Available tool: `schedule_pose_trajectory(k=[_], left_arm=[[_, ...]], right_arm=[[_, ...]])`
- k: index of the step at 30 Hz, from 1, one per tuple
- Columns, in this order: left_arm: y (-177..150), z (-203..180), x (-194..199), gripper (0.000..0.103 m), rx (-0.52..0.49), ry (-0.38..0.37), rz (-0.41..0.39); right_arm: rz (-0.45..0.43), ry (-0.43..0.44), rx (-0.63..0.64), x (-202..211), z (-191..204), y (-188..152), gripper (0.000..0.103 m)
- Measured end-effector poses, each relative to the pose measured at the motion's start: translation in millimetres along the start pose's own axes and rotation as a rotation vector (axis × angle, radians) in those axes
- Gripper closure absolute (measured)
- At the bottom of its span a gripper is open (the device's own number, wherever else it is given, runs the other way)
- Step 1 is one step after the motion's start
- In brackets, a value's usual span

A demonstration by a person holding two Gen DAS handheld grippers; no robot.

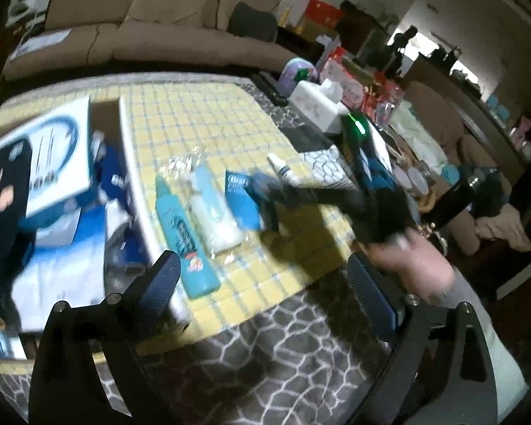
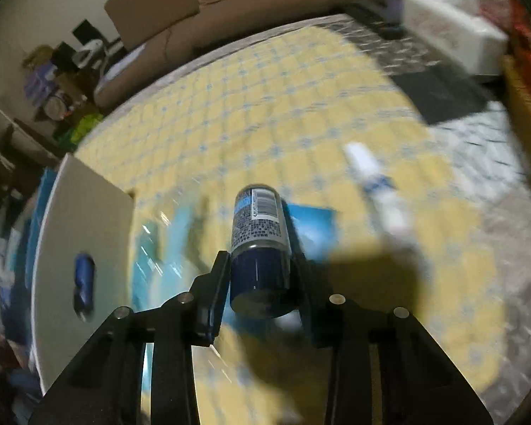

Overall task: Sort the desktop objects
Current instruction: 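Reach the right gripper to the navy bottle and grasp it, then lift the navy bottle with the right gripper while the left gripper grasps the white dropper bottle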

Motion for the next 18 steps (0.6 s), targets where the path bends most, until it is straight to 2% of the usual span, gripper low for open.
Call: schedule_pose_trajectory(k=[4,6,9,13,14,18], left_arm=[[32.1,-22.4,-20.7,0.009,-0.02,-0.024,-0.002],[46.7,-26.7,-39.3,0.009,-0.019,-0.007,0.008],[69.1,-27.5,-88.7,0.01,-0.016,0.054,0.041],[74.1,-32.4,-162.7,0.02,0.03,0.066,0.137],[72.4,-32.5,-175.0,0.028,0.033,0.076,0.148],[70.4,-32.5,-238.9,0.039,0.052,0.129,0.212]], right_arm=[[0.014,0.002,-0.048,15.9,-29.6,-32.4,0.067],[0.027,-0.002,-0.045,19.0,-41.8,-44.0,0.067],[0.019,-0.013,-0.04,24.1,-58.3,-53.2,0.067],[0.033,0.003,-0.03,22.0,-68.9,-60.6,0.067],[0.032,0.009,-0.02,21.6,-69.2,-61.2,0.067],[0.027,0.028,0.018,21.2,-69.9,-63.6,0.067]])
Point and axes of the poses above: each gripper's, at about its wrist camera, not at the fingertips, and x roughly against the way its jaws point, z to its left, y to its top, the point moved 10 cm from there along -x, roughly the way its jaws point, and after that the axes turned 1 degree about z, right-handed, at the moved point
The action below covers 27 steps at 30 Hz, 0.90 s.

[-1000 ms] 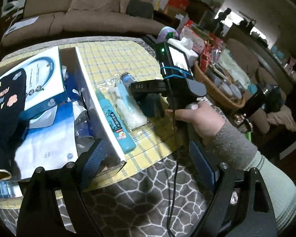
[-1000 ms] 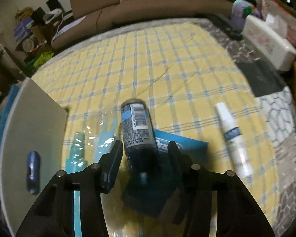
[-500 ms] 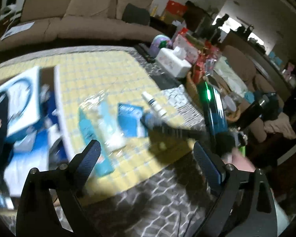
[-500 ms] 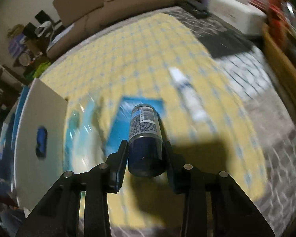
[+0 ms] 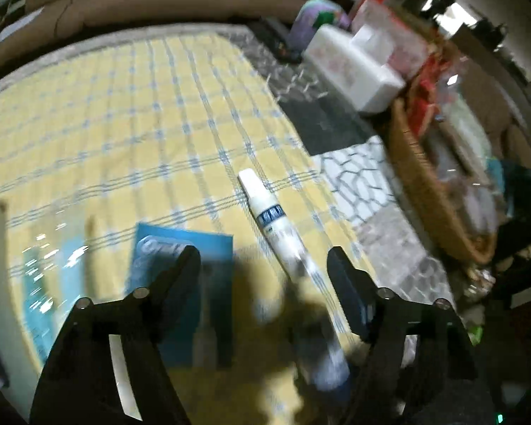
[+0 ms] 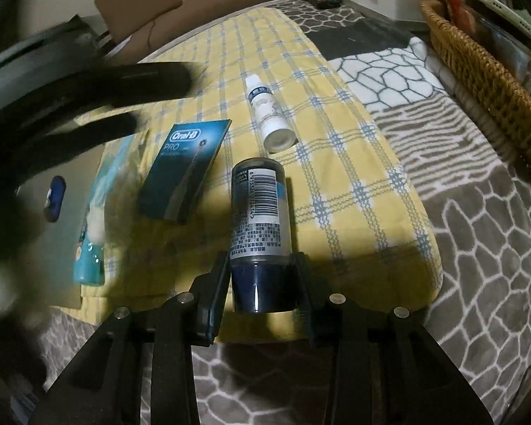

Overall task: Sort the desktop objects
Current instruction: 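Lift the navy bottle with the right gripper while the left gripper grasps the white dropper bottle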

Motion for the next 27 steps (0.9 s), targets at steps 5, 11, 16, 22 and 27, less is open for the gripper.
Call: schedule_pose_trajectory(k=[5,11,16,22,27], left_arm=[[-0.2,-9.6,-45.7,0.046,-0.07,0.072,0.03],[-0.6,-14.0,-49.0,0.082,-0.176,0.134,-0.01],[-7.0,-5.4,-39.2,0.082,-0.197,0.124,0.011],[-21.1,2.0,-12.8,0.082,-0.177,0.084,0.023],[-27.4,12.0,55.1,0.082,-0.114,-0.04,-0.04]], right_arm=[[-0.006,0.025,0.016,1.1,-5.8,1.9,0.067],[-0.024,0.002,0.058,-3.3,-7.9,11.2,0.067],[-0.043,0.018,0.044,-7.2,-9.2,21.1,0.067],[-0.036,0.051,-0.02,-0.7,-11.7,17.3,0.068],[-0.06,0.123,-0.106,19.0,-11.4,17.5,0.068]])
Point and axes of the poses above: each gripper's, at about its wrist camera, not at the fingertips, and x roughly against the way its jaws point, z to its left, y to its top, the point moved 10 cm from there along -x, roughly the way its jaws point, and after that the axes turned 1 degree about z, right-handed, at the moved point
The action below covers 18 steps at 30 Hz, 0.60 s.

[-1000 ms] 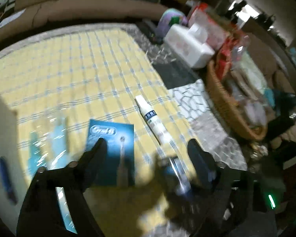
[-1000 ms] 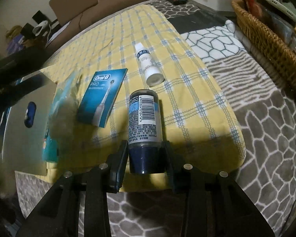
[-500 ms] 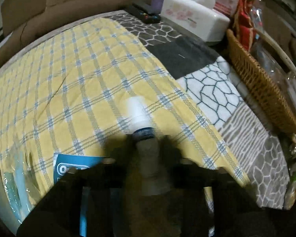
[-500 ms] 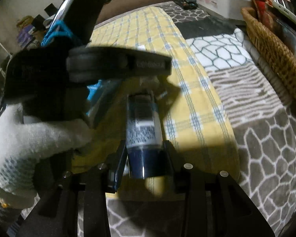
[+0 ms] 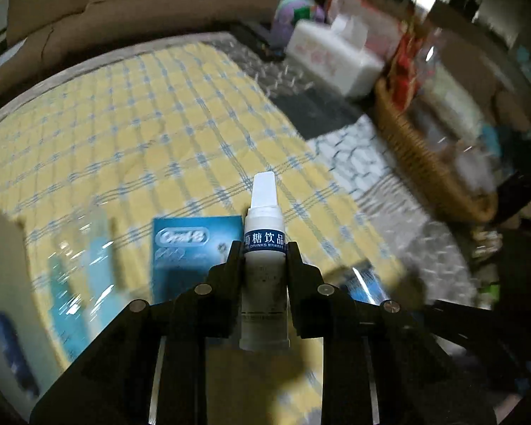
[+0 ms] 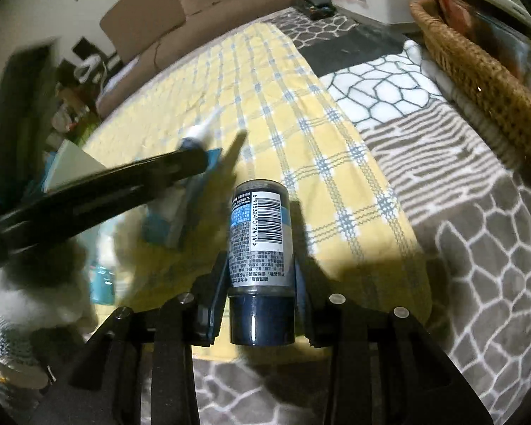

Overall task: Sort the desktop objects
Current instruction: 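Lift the navy bottle with the right gripper while the left gripper grasps the white dropper bottle, then carry both bottles into the white box and open both grippers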

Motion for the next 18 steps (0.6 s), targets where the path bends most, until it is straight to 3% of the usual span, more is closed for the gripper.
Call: schedule_pose_trajectory(k=[5,10,18], left_arm=[[-10.8,25.9,96.0,0.082,0.049,-0.095,-0.114],[-41.8,83.5,165.1,0.082,0.098,-0.067,-0.163],[-100.3,165.0,193.5,0.082,0.195,0.015,-0.144]], right_arm=[[-0.037,0.112,-0.05,22.6,36.1,6.2,0.068],[-0.07,0.222,-0.021,35.2,105.6,17.6,0.067],[0.009,0.384,0.09,17.8,262.3,-13.5,0.067]])
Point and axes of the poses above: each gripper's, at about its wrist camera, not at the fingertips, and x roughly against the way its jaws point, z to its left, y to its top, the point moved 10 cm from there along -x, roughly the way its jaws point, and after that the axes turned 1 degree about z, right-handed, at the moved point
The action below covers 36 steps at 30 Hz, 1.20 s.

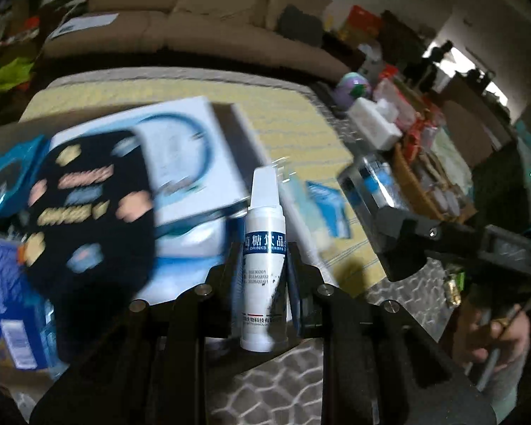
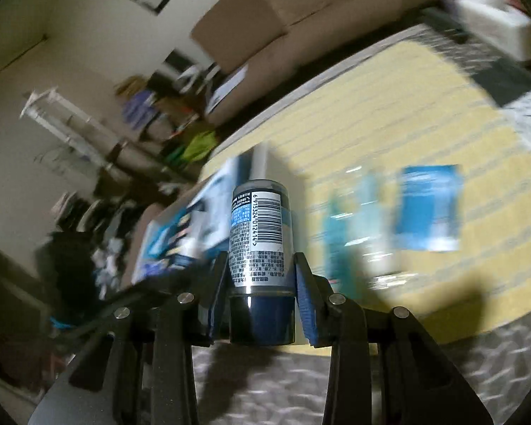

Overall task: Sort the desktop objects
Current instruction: 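Carry both bottles into the white box and open both grippers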

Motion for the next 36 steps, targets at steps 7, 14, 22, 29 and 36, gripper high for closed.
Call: schedule_pose_trajectory(k=[7,14,22,29,36], left_arm=[[-16.2,12.2,-3.8,0.082,-0.027,0.057,-0.006],[-16.6,22.6,8.1,0.056,0.015,0.054,-0.039],[-4.7,29.7,24.8,0.055,0.076,0.033,-0.073],[-2.9,26.7,32.4,0.054,0.095,0.032,-0.086],[-2.9,16.8,32.3,0.044,0.082,0.035,-0.074]], right_arm=[[0.107,-0.04,-0.012,-71.2,24.6,-23.5,0.067],[0.106,-0.131,0.063,-75.8,19.1,-27.8,0.066],[0.069,-0.112,0.097,-49.4,15.4,-22.2,0.063],[0.111,-0.202,0.273,-72.3,42.5,-48.4,0.068],[0.158,-0.206,0.329,-97.2,50.3,-64.4,0.068]])
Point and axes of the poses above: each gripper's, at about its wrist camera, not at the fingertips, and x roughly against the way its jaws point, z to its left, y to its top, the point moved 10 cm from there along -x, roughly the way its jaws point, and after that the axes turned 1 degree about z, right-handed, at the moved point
